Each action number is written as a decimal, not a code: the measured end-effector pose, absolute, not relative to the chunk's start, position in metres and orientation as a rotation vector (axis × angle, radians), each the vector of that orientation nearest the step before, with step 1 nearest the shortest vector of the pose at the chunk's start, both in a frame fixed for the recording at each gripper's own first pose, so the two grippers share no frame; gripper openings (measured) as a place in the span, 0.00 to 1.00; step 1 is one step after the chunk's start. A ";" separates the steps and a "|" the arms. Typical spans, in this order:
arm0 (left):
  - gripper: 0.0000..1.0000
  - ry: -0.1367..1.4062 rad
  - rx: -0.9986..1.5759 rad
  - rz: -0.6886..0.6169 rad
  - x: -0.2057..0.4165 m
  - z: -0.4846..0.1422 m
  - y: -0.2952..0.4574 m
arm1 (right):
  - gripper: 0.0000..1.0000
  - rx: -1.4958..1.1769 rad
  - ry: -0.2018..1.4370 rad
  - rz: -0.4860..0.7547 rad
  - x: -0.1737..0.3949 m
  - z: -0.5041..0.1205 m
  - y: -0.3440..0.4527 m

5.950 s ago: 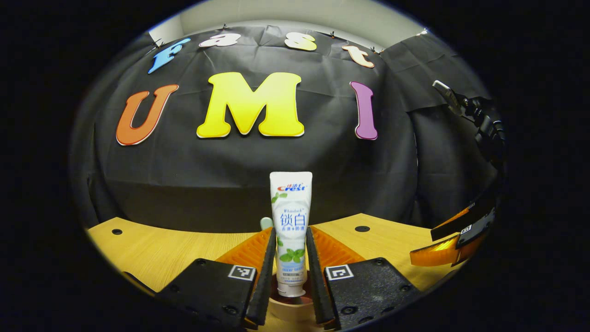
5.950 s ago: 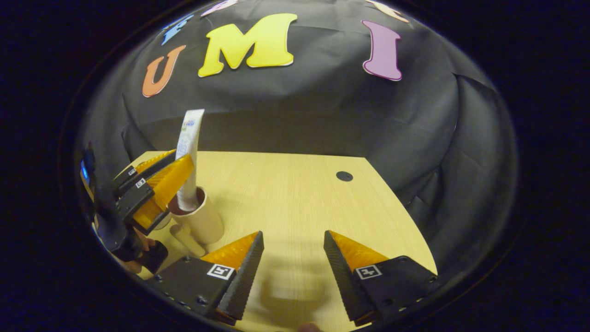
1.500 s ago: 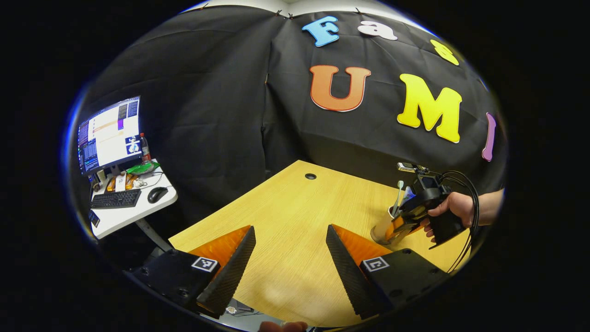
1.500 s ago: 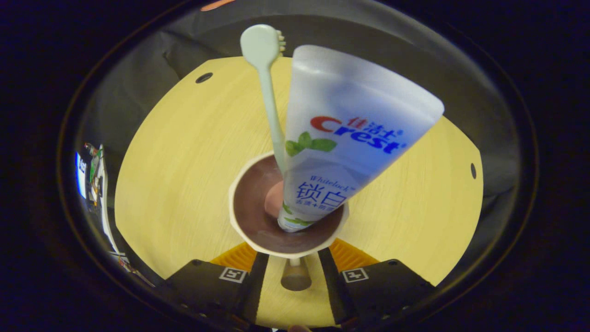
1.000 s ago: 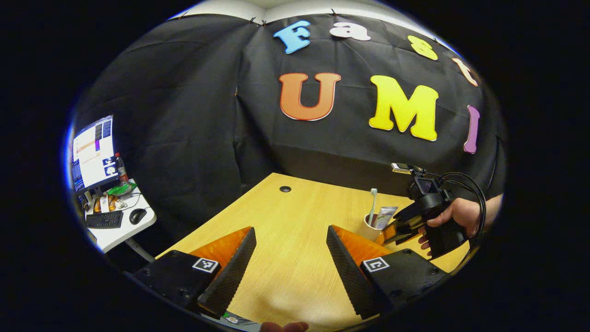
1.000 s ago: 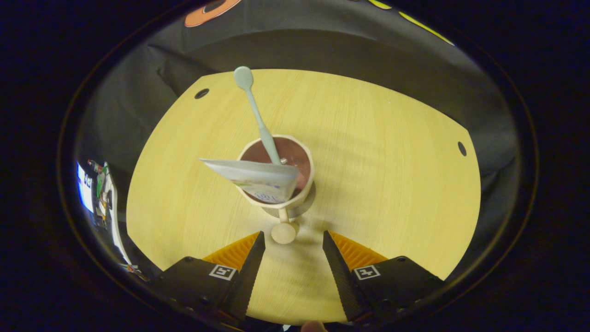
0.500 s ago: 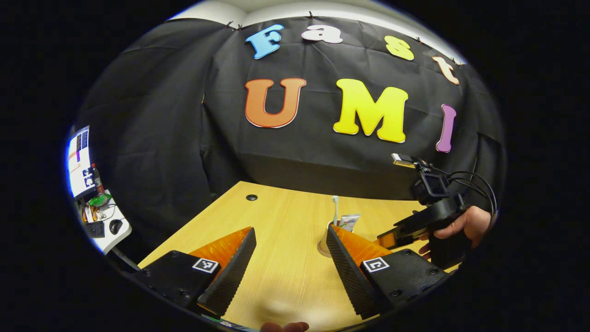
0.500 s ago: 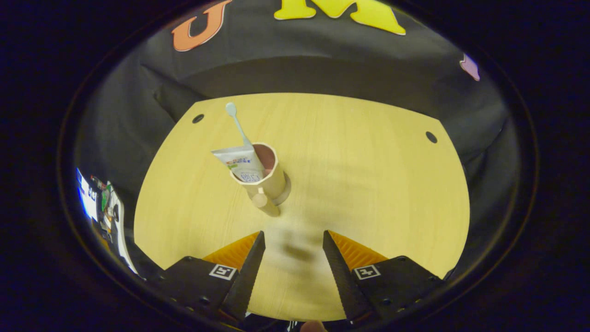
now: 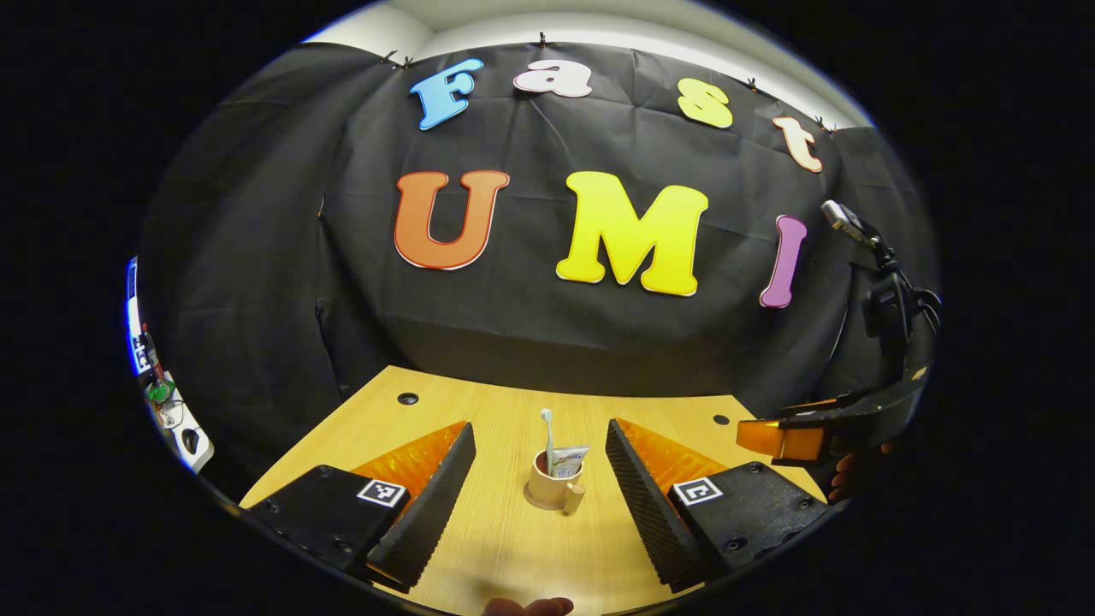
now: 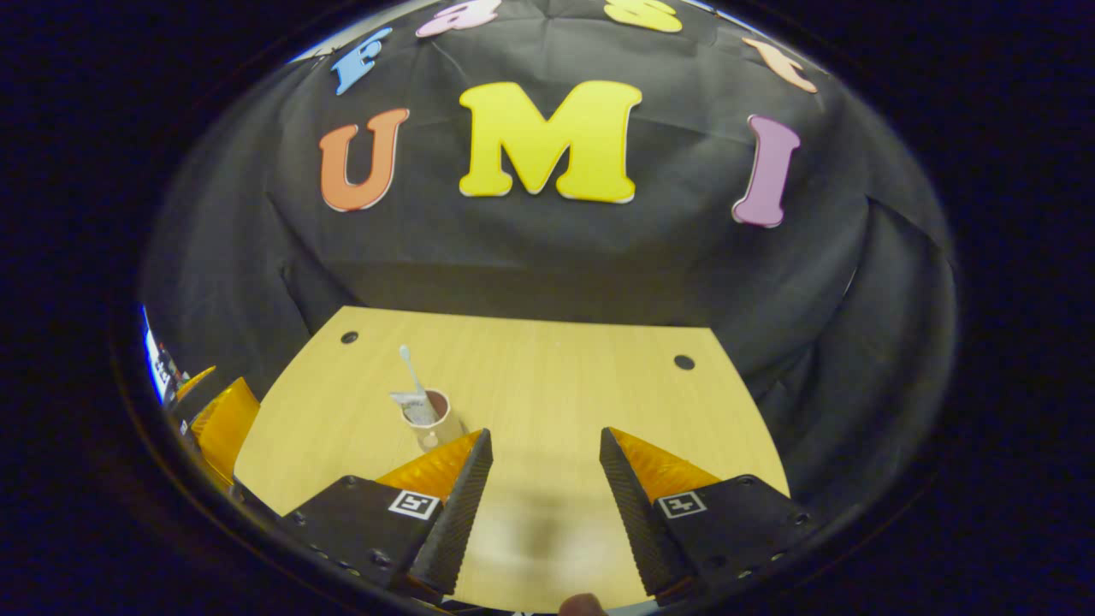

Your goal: Put the toothbrush and toothpaste on the desktop into the cup, then pick up the cup and place it on the coaster on the desktop.

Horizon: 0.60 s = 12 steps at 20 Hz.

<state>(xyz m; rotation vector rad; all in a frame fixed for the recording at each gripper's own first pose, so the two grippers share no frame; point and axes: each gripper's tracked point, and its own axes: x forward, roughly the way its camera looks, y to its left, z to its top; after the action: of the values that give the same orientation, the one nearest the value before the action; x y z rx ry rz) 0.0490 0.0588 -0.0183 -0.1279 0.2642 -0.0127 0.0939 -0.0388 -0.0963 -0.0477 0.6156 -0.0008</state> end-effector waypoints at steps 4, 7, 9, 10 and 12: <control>0.97 0.213 -0.144 -0.036 0.051 0.015 0.048 | 0.77 -0.030 0.478 -0.023 0.092 -0.057 -0.047; 0.97 0.177 -0.117 -0.033 0.048 0.030 0.046 | 0.77 -0.042 0.388 -0.040 0.089 -0.041 -0.053; 0.97 0.168 -0.117 -0.030 0.046 0.033 0.045 | 0.77 -0.033 0.364 -0.031 0.087 -0.038 -0.051; 0.97 0.164 -0.123 -0.029 0.044 0.035 0.043 | 0.77 -0.026 0.360 -0.023 0.085 -0.038 -0.050; 0.97 0.158 -0.119 -0.025 0.042 0.040 0.043 | 0.78 -0.022 0.344 -0.019 0.083 -0.036 -0.050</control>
<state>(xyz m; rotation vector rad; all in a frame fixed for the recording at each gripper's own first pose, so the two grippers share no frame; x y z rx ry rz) 0.0424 0.0431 0.0395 -0.1195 0.1585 -0.0245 0.0828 -0.0499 -0.0356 -0.0221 0.3437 -0.0187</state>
